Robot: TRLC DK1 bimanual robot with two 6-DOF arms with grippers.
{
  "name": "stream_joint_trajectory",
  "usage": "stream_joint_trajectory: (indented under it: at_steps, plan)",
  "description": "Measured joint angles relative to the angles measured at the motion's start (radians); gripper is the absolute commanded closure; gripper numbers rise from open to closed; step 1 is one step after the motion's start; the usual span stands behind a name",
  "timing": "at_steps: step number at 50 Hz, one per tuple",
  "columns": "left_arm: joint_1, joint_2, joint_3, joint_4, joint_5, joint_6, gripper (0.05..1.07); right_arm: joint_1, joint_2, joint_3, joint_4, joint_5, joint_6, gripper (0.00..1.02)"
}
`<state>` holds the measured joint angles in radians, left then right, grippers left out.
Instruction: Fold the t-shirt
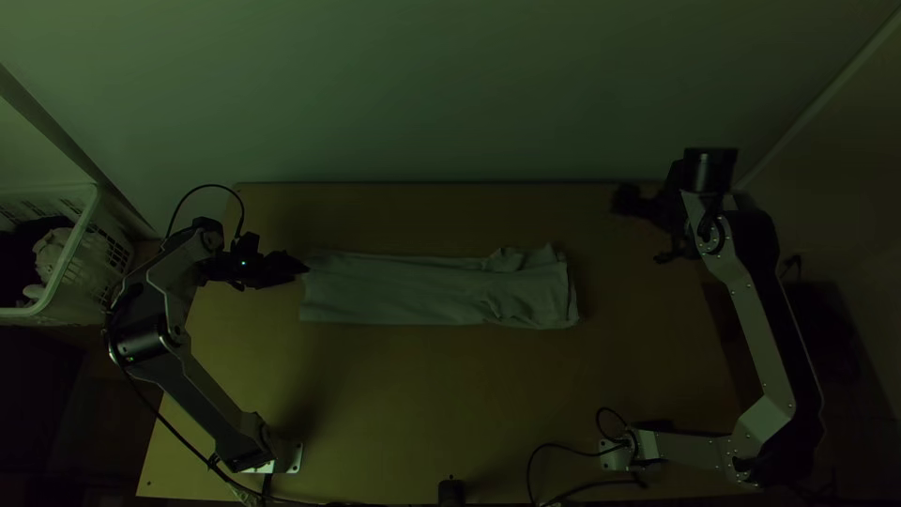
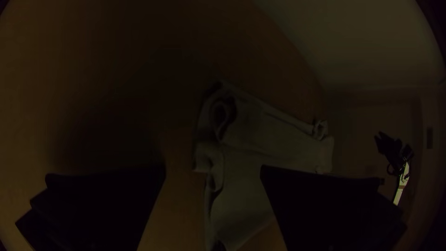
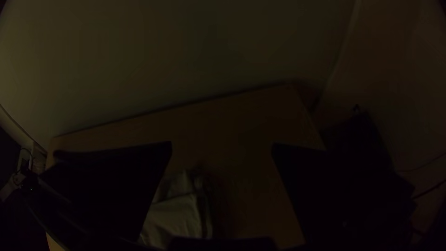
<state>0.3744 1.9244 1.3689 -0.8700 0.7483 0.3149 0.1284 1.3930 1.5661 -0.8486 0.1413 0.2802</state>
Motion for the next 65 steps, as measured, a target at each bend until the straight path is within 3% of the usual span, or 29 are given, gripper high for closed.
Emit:
stream_joint_trajectory:
  at_steps: [11,26,33,37,41,45,48,65]
  plan:
    - [-0.091,-0.013,-0.038,0.077,0.018,-0.021,0.09,-0.001,-0.008,-0.003,0.004,0.0,0.0,0.04]
    - [-0.226,-0.057,-0.108,0.186,0.015,-0.126,0.09,-0.005,-0.025,-0.02,0.027,0.0,0.0,0.04]
    - [-0.281,-0.112,-0.17,0.291,-0.064,-0.204,0.12,-0.005,-0.031,-0.035,0.035,0.0,0.0,0.04]
    - [-0.306,-0.135,-0.195,0.326,-0.116,-0.233,0.24,-0.005,-0.034,-0.042,0.037,0.0,0.0,0.04]
    - [-0.322,-0.149,-0.208,0.345,-0.158,-0.253,0.46,-0.005,-0.04,-0.052,0.041,0.0,0.0,0.04]
    - [-0.332,-0.161,-0.223,0.37,-0.204,-0.27,0.74,-0.005,-0.05,-0.068,0.048,0.0,0.0,0.04]
    - [-0.336,-0.169,-0.236,0.39,-0.234,-0.28,1.06,-0.005,-0.057,-0.079,0.05,0.0,0.0,0.04]
    - [-0.333,-0.193,-0.261,0.379,-0.321,-0.299,1.05,-0.005,-0.1,-0.149,0.081,-0.001,0.0,0.04]
